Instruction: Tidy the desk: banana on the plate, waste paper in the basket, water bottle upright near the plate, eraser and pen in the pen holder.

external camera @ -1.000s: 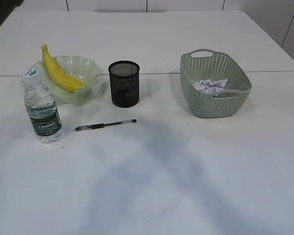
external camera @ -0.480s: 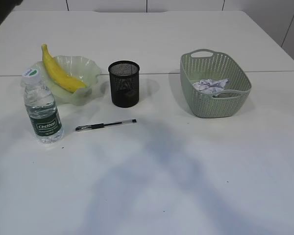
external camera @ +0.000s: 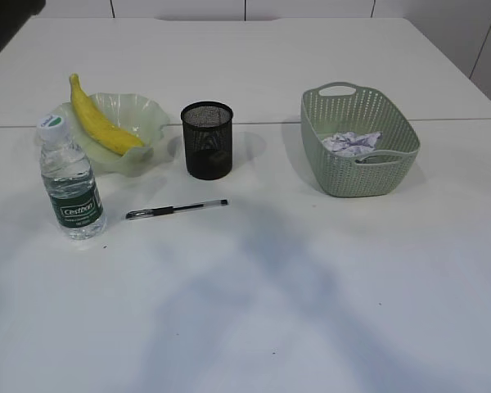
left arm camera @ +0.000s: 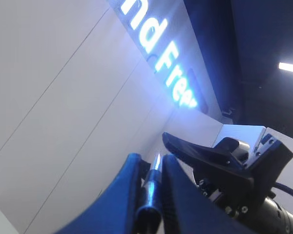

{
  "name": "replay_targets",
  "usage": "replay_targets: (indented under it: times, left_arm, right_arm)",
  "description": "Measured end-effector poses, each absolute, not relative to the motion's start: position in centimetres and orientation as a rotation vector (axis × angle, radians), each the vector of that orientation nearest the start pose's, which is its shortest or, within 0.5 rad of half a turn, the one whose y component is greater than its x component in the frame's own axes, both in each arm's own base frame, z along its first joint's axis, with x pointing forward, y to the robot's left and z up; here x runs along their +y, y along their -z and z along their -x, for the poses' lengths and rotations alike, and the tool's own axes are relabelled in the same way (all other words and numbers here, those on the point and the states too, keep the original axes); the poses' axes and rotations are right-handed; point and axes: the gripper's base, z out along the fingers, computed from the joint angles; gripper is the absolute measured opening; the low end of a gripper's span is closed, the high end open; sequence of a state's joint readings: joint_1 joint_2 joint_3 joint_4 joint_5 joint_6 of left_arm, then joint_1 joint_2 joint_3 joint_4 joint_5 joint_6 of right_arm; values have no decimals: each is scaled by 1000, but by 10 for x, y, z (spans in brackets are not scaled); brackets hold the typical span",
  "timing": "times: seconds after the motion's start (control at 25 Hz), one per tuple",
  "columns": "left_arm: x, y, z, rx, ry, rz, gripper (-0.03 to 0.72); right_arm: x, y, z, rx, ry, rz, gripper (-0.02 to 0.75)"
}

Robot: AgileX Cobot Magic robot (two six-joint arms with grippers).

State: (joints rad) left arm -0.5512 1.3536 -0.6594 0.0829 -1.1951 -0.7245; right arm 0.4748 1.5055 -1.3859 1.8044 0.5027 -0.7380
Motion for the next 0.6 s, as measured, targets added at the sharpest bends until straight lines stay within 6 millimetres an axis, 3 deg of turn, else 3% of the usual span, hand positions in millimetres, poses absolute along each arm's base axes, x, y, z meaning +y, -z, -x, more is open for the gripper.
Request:
replay_targets:
  times: [0.12, 0.36, 0.6]
  left_arm:
    - [-148, -332, -227, 1058, 1164, -5, 56]
    - [-148, -331, -228, 1066, 1150, -9, 55]
    - [-148, -330, -229, 1079, 1144, -3, 55]
  right_arm:
    - [199, -429, -293, 1719, -1588, -84, 332]
    - [199, -429, -293, 1721, -1595, -86, 381]
    - [199, -429, -292, 1721, -1600, -80, 524]
